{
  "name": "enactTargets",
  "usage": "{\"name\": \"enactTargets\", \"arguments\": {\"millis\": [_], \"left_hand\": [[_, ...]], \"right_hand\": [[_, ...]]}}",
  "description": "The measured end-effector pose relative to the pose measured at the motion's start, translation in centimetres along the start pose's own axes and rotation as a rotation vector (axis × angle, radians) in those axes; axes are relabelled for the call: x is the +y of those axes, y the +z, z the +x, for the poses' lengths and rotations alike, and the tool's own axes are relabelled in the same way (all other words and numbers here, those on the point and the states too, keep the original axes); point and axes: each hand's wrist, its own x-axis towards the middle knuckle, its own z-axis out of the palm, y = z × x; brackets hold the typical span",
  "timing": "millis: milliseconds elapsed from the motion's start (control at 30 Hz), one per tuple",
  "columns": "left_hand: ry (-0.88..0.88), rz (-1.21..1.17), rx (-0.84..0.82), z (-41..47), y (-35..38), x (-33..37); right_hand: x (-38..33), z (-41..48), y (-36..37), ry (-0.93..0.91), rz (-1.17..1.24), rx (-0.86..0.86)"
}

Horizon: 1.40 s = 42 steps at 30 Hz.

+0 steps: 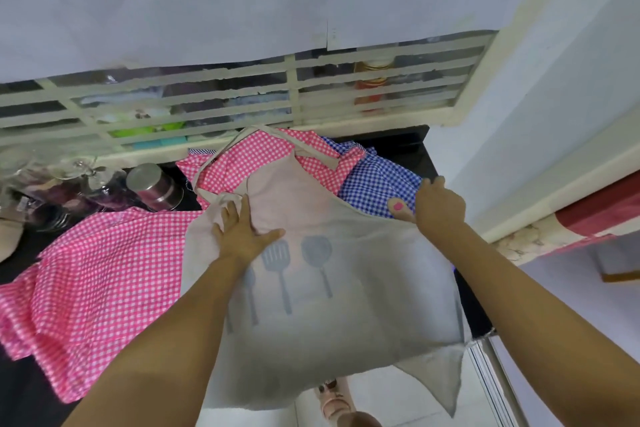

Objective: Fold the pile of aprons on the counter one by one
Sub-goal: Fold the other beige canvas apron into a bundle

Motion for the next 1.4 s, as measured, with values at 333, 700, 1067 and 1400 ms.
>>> {"name": "enactTargets", "arguments": {"millis": [333, 700, 1067, 1400], "left_hand": [[0.001, -0.519, 0.268, -2.7, -6.0, -2.0], [-0.308, -1.188, -0.426, -13.5, -5.7, -10.3], [-0.154, -0.933, -0.414, -15.0, -5.9, -7.3], [0.236, -0.72, -0.505, -16.8, -12.0, -8.2]], "right_hand": [[-10.9, -12.2, 10.8, -0.704, 0.34, -0.362], [-10.3, -10.8, 12.2, -0.694, 0.452, -0.228], [-8.9, -9.6, 10.9, -0.594, 0.62, -0.33], [-8.0, -7.5, 9.4, -0.561, 0.636, -0.401]]}}
